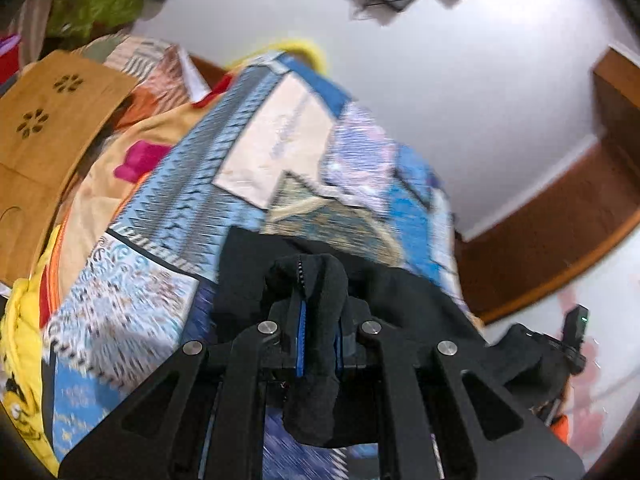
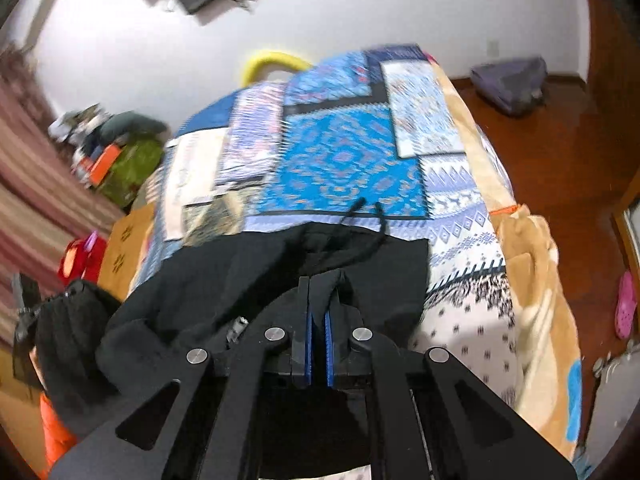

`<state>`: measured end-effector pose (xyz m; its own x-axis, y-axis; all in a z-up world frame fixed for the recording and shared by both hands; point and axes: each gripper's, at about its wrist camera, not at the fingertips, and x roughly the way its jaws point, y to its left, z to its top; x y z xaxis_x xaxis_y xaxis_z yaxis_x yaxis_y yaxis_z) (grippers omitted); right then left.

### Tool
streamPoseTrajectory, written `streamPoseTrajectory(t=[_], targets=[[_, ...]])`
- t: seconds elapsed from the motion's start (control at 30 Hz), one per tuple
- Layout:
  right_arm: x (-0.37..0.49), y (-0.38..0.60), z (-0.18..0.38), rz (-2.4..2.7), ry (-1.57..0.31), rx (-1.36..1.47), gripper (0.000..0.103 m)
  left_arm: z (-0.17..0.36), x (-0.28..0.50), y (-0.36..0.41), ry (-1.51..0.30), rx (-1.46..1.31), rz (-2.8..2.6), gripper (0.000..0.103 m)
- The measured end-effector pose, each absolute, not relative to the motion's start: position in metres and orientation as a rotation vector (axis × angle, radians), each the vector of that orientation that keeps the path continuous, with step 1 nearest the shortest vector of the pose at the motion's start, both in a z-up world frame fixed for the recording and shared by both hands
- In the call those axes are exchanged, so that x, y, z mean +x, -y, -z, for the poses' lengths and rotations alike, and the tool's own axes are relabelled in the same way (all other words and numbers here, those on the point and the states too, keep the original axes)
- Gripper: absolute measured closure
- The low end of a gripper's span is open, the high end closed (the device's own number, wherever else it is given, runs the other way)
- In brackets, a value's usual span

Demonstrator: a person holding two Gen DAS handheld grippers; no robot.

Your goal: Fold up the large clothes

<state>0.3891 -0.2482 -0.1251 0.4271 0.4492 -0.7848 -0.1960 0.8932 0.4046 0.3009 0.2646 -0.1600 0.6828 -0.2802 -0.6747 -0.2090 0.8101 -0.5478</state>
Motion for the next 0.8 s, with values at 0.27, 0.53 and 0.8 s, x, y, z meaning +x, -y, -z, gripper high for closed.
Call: streamPoseTrajectory(t=[0.27, 0.53, 0.8], targets=[[0.440, 0.254, 0.203, -0.404, -1.184, 0.351, 0.099, 0.250, 0.362, -0.280, -1.003, -0.617, -0.039, 0.089], [0.433, 0.254, 0.165, -0.398, -1.194, 0.233, 0.097, 0.221, 0.365, -0.276, -1.062, -0.477, -0.014, 0.088], [0.426, 0.263, 0.123, -0.381, -1.167, 0.251, 0.097, 0.183, 0.363, -0.280, -1.104, -0.403, 0.012, 0.086]])
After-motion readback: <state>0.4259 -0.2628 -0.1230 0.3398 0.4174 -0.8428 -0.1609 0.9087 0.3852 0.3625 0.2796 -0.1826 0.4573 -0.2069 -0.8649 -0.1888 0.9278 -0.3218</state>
